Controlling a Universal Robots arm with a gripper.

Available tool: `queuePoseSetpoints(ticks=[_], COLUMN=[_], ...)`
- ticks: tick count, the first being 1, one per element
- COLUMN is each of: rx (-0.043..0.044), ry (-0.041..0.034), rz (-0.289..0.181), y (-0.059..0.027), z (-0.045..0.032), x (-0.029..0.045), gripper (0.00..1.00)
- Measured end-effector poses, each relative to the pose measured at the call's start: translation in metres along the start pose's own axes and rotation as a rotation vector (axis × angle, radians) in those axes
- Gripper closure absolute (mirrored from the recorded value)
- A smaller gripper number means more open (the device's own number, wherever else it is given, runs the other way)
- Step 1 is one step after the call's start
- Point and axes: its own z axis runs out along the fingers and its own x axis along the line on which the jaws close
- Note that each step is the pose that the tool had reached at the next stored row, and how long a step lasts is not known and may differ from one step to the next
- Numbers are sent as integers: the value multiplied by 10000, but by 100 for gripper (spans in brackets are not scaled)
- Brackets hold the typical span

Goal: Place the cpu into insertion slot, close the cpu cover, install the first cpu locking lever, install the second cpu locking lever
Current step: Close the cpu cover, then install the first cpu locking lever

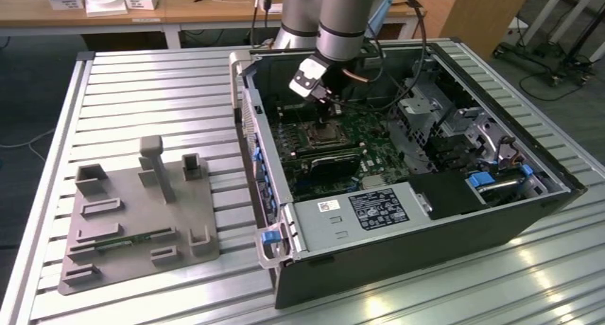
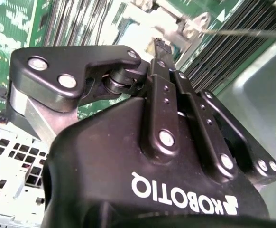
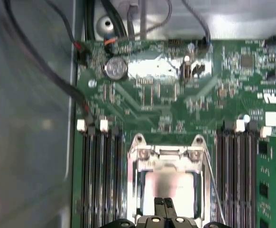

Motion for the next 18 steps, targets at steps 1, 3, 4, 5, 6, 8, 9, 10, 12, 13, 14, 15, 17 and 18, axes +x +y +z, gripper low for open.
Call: queuePoseSetpoints(ticks=[1, 3, 4, 5, 6, 8, 9, 10, 12, 13, 14, 15, 17, 18], rx=[0, 0, -1, -1, -1, 0, -1, -1, -1, -1, -1, -1, 0, -1], ry=[0, 0, 0, 1, 0, 0, 0, 0, 1, 1, 1, 0, -1, 0], rz=[1, 1, 2, 3, 2, 2, 2, 2, 2, 2, 2, 2, 0, 0], y=[23, 40, 40, 41, 54, 67, 68, 68, 69, 69, 70, 70, 70, 70], z=[0, 0, 0, 1, 1, 1, 1, 1, 1, 1, 1, -1, -13, -21], x=[0, -1, -1, -1, 0, -1, -1, -1, 0, -1, 0, 0, 0, -1], gripper=[90, 90, 90, 90, 90, 90, 90, 90, 90, 90, 90, 90, 90, 90])
